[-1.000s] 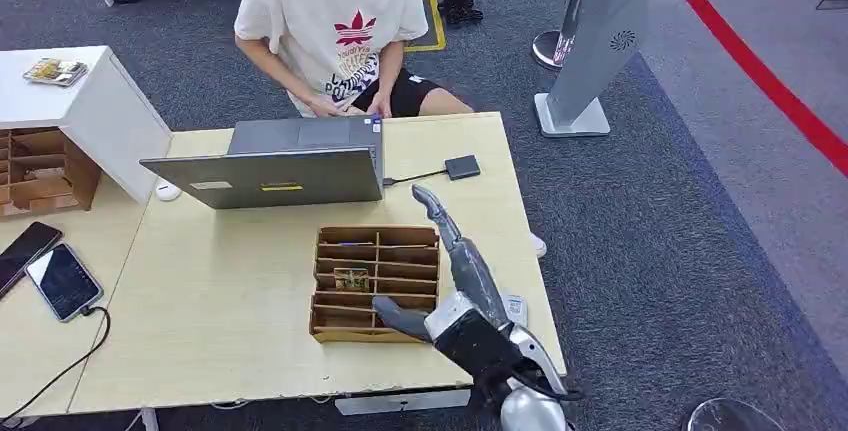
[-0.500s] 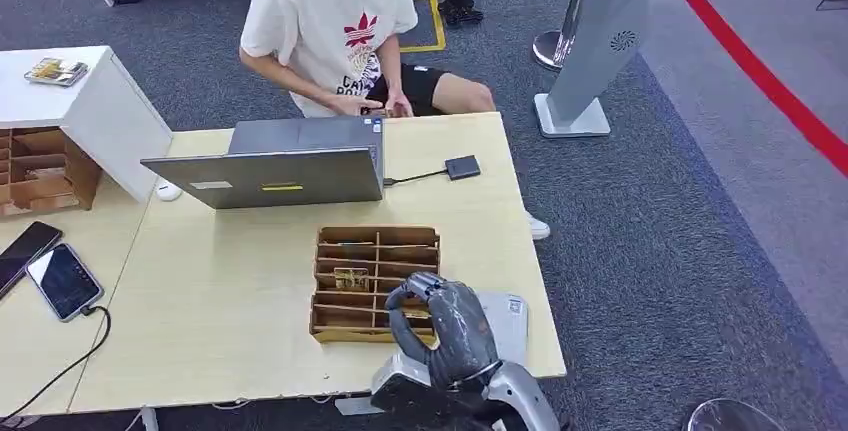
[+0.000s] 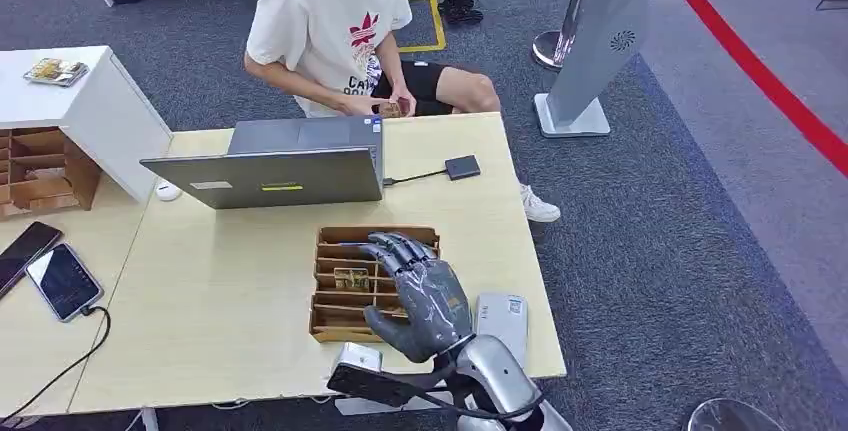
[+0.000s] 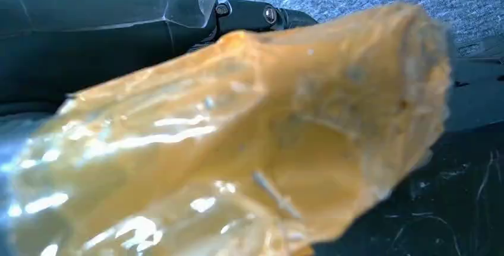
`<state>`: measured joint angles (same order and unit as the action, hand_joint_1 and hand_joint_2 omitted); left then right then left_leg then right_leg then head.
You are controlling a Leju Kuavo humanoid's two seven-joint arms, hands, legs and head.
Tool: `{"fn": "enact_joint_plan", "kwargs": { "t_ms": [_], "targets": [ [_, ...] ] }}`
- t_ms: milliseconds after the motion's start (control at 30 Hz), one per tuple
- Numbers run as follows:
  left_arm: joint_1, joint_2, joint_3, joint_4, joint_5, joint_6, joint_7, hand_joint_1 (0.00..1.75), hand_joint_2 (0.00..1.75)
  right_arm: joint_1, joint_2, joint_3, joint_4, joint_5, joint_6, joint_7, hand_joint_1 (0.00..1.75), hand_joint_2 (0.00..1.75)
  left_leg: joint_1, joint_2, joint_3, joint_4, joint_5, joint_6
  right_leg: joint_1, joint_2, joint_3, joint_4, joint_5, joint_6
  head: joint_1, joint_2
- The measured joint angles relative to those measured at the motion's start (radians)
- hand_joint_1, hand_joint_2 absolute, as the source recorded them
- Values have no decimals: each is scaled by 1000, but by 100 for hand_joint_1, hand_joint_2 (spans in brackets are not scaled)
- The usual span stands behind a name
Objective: Pass the card to the sensor for recognition and then transmit it.
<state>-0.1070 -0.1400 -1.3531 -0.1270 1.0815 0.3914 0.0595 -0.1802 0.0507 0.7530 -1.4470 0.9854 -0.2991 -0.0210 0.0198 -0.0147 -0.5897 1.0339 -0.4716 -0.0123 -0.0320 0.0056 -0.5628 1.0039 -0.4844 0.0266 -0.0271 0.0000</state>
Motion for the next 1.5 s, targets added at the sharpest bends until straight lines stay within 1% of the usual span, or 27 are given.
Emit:
{"fn": "enact_joint_plan", "kwargs": {
  "t_ms": [33,67,167,200,267,533,567,600,667,733,1100,1233,1300,1500],
  "targets": [
    [0,0,0,0,-2,-1,1,0,0,-7,3,0,5,3,-1,3,75,175,0,0,0,0,0,0,0,0,0,0,0,0,0,0],
    [0,0,-2,0,-3,-3,2,0,0,-16,8,0,13,14,-3,11,75,175,0,0,0,0,0,0,0,0,0,0,0,0,0,0],
    [-1,0,-9,0,-8,-6,5,0,0,-40,18,0,35,36,-12,27,82,175,0,0,0,0,0,0,0,0,0,0,0,0,0,0],
    [-1,0,-11,0,-10,-7,8,0,0,-44,22,0,41,45,-13,33,94,175,0,0,0,0,0,0,0,0,0,0,0,0,0,0],
    [-2,0,-17,0,-13,-8,10,0,0,-48,28,0,48,63,-15,44,101,175,0,0,0,0,0,0,0,0,0,0,0,0,0,0],
    [-2,0,-19,0,-13,-9,11,0,0,-49,30,0,50,67,-15,46,101,175,0,0,0,0,0,0,0,0,0,0,0,0,0,0],
    [-2,0,-24,0,-15,-11,13,0,0,-54,38,-1,56,82,-15,54,93,175,0,0,0,0,0,0,0,0,0,0,0,0,0,0],
    [-2,0,-24,0,-17,-11,14,0,0,-56,40,-1,59,86,-15,58,93,175,0,0,0,0,0,0,0,0,0,0,0,0,0,0],
    [-4,2,-33,0,-24,-17,21,0,0,-83,56,-12,87,121,-12,74,65,175,0,0,0,0,0,0,0,0,0,0,0,0,0,0],
    [-5,2,-41,0,-24,-18,21,0,0,-93,60,-16,103,127,-10,77,73,175,0,0,0,0,0,0,0,0,0,0,0,0,0,0],
    [-5,3,-49,0,-27,-20,22,0,0,-102,67,-33,135,137,-9,82,73,175,0,0,0,0,0,0,0,0,0,0,0,0,0,0],
    [-5,4,-50,0,-27,-21,22,0,0,-105,70,-35,143,138,-9,83,66,175,0,0,0,0,0,0,0,0,0,0,0,0,0,0],
    [-5,4,-52,0,-27,-21,22,0,0,-106,73,-42,149,145,-9,84,70,175,0,0,0,0,0,0,0,0,0,0,0,0,0,0],
    [-6,5,-65,0,-30,-20,23,0,0,-113,78,-74,175,153,-5,92,70,175,0,0,0,0,0,0,0,0,0,0,0,0,0,0]
  ]
}}
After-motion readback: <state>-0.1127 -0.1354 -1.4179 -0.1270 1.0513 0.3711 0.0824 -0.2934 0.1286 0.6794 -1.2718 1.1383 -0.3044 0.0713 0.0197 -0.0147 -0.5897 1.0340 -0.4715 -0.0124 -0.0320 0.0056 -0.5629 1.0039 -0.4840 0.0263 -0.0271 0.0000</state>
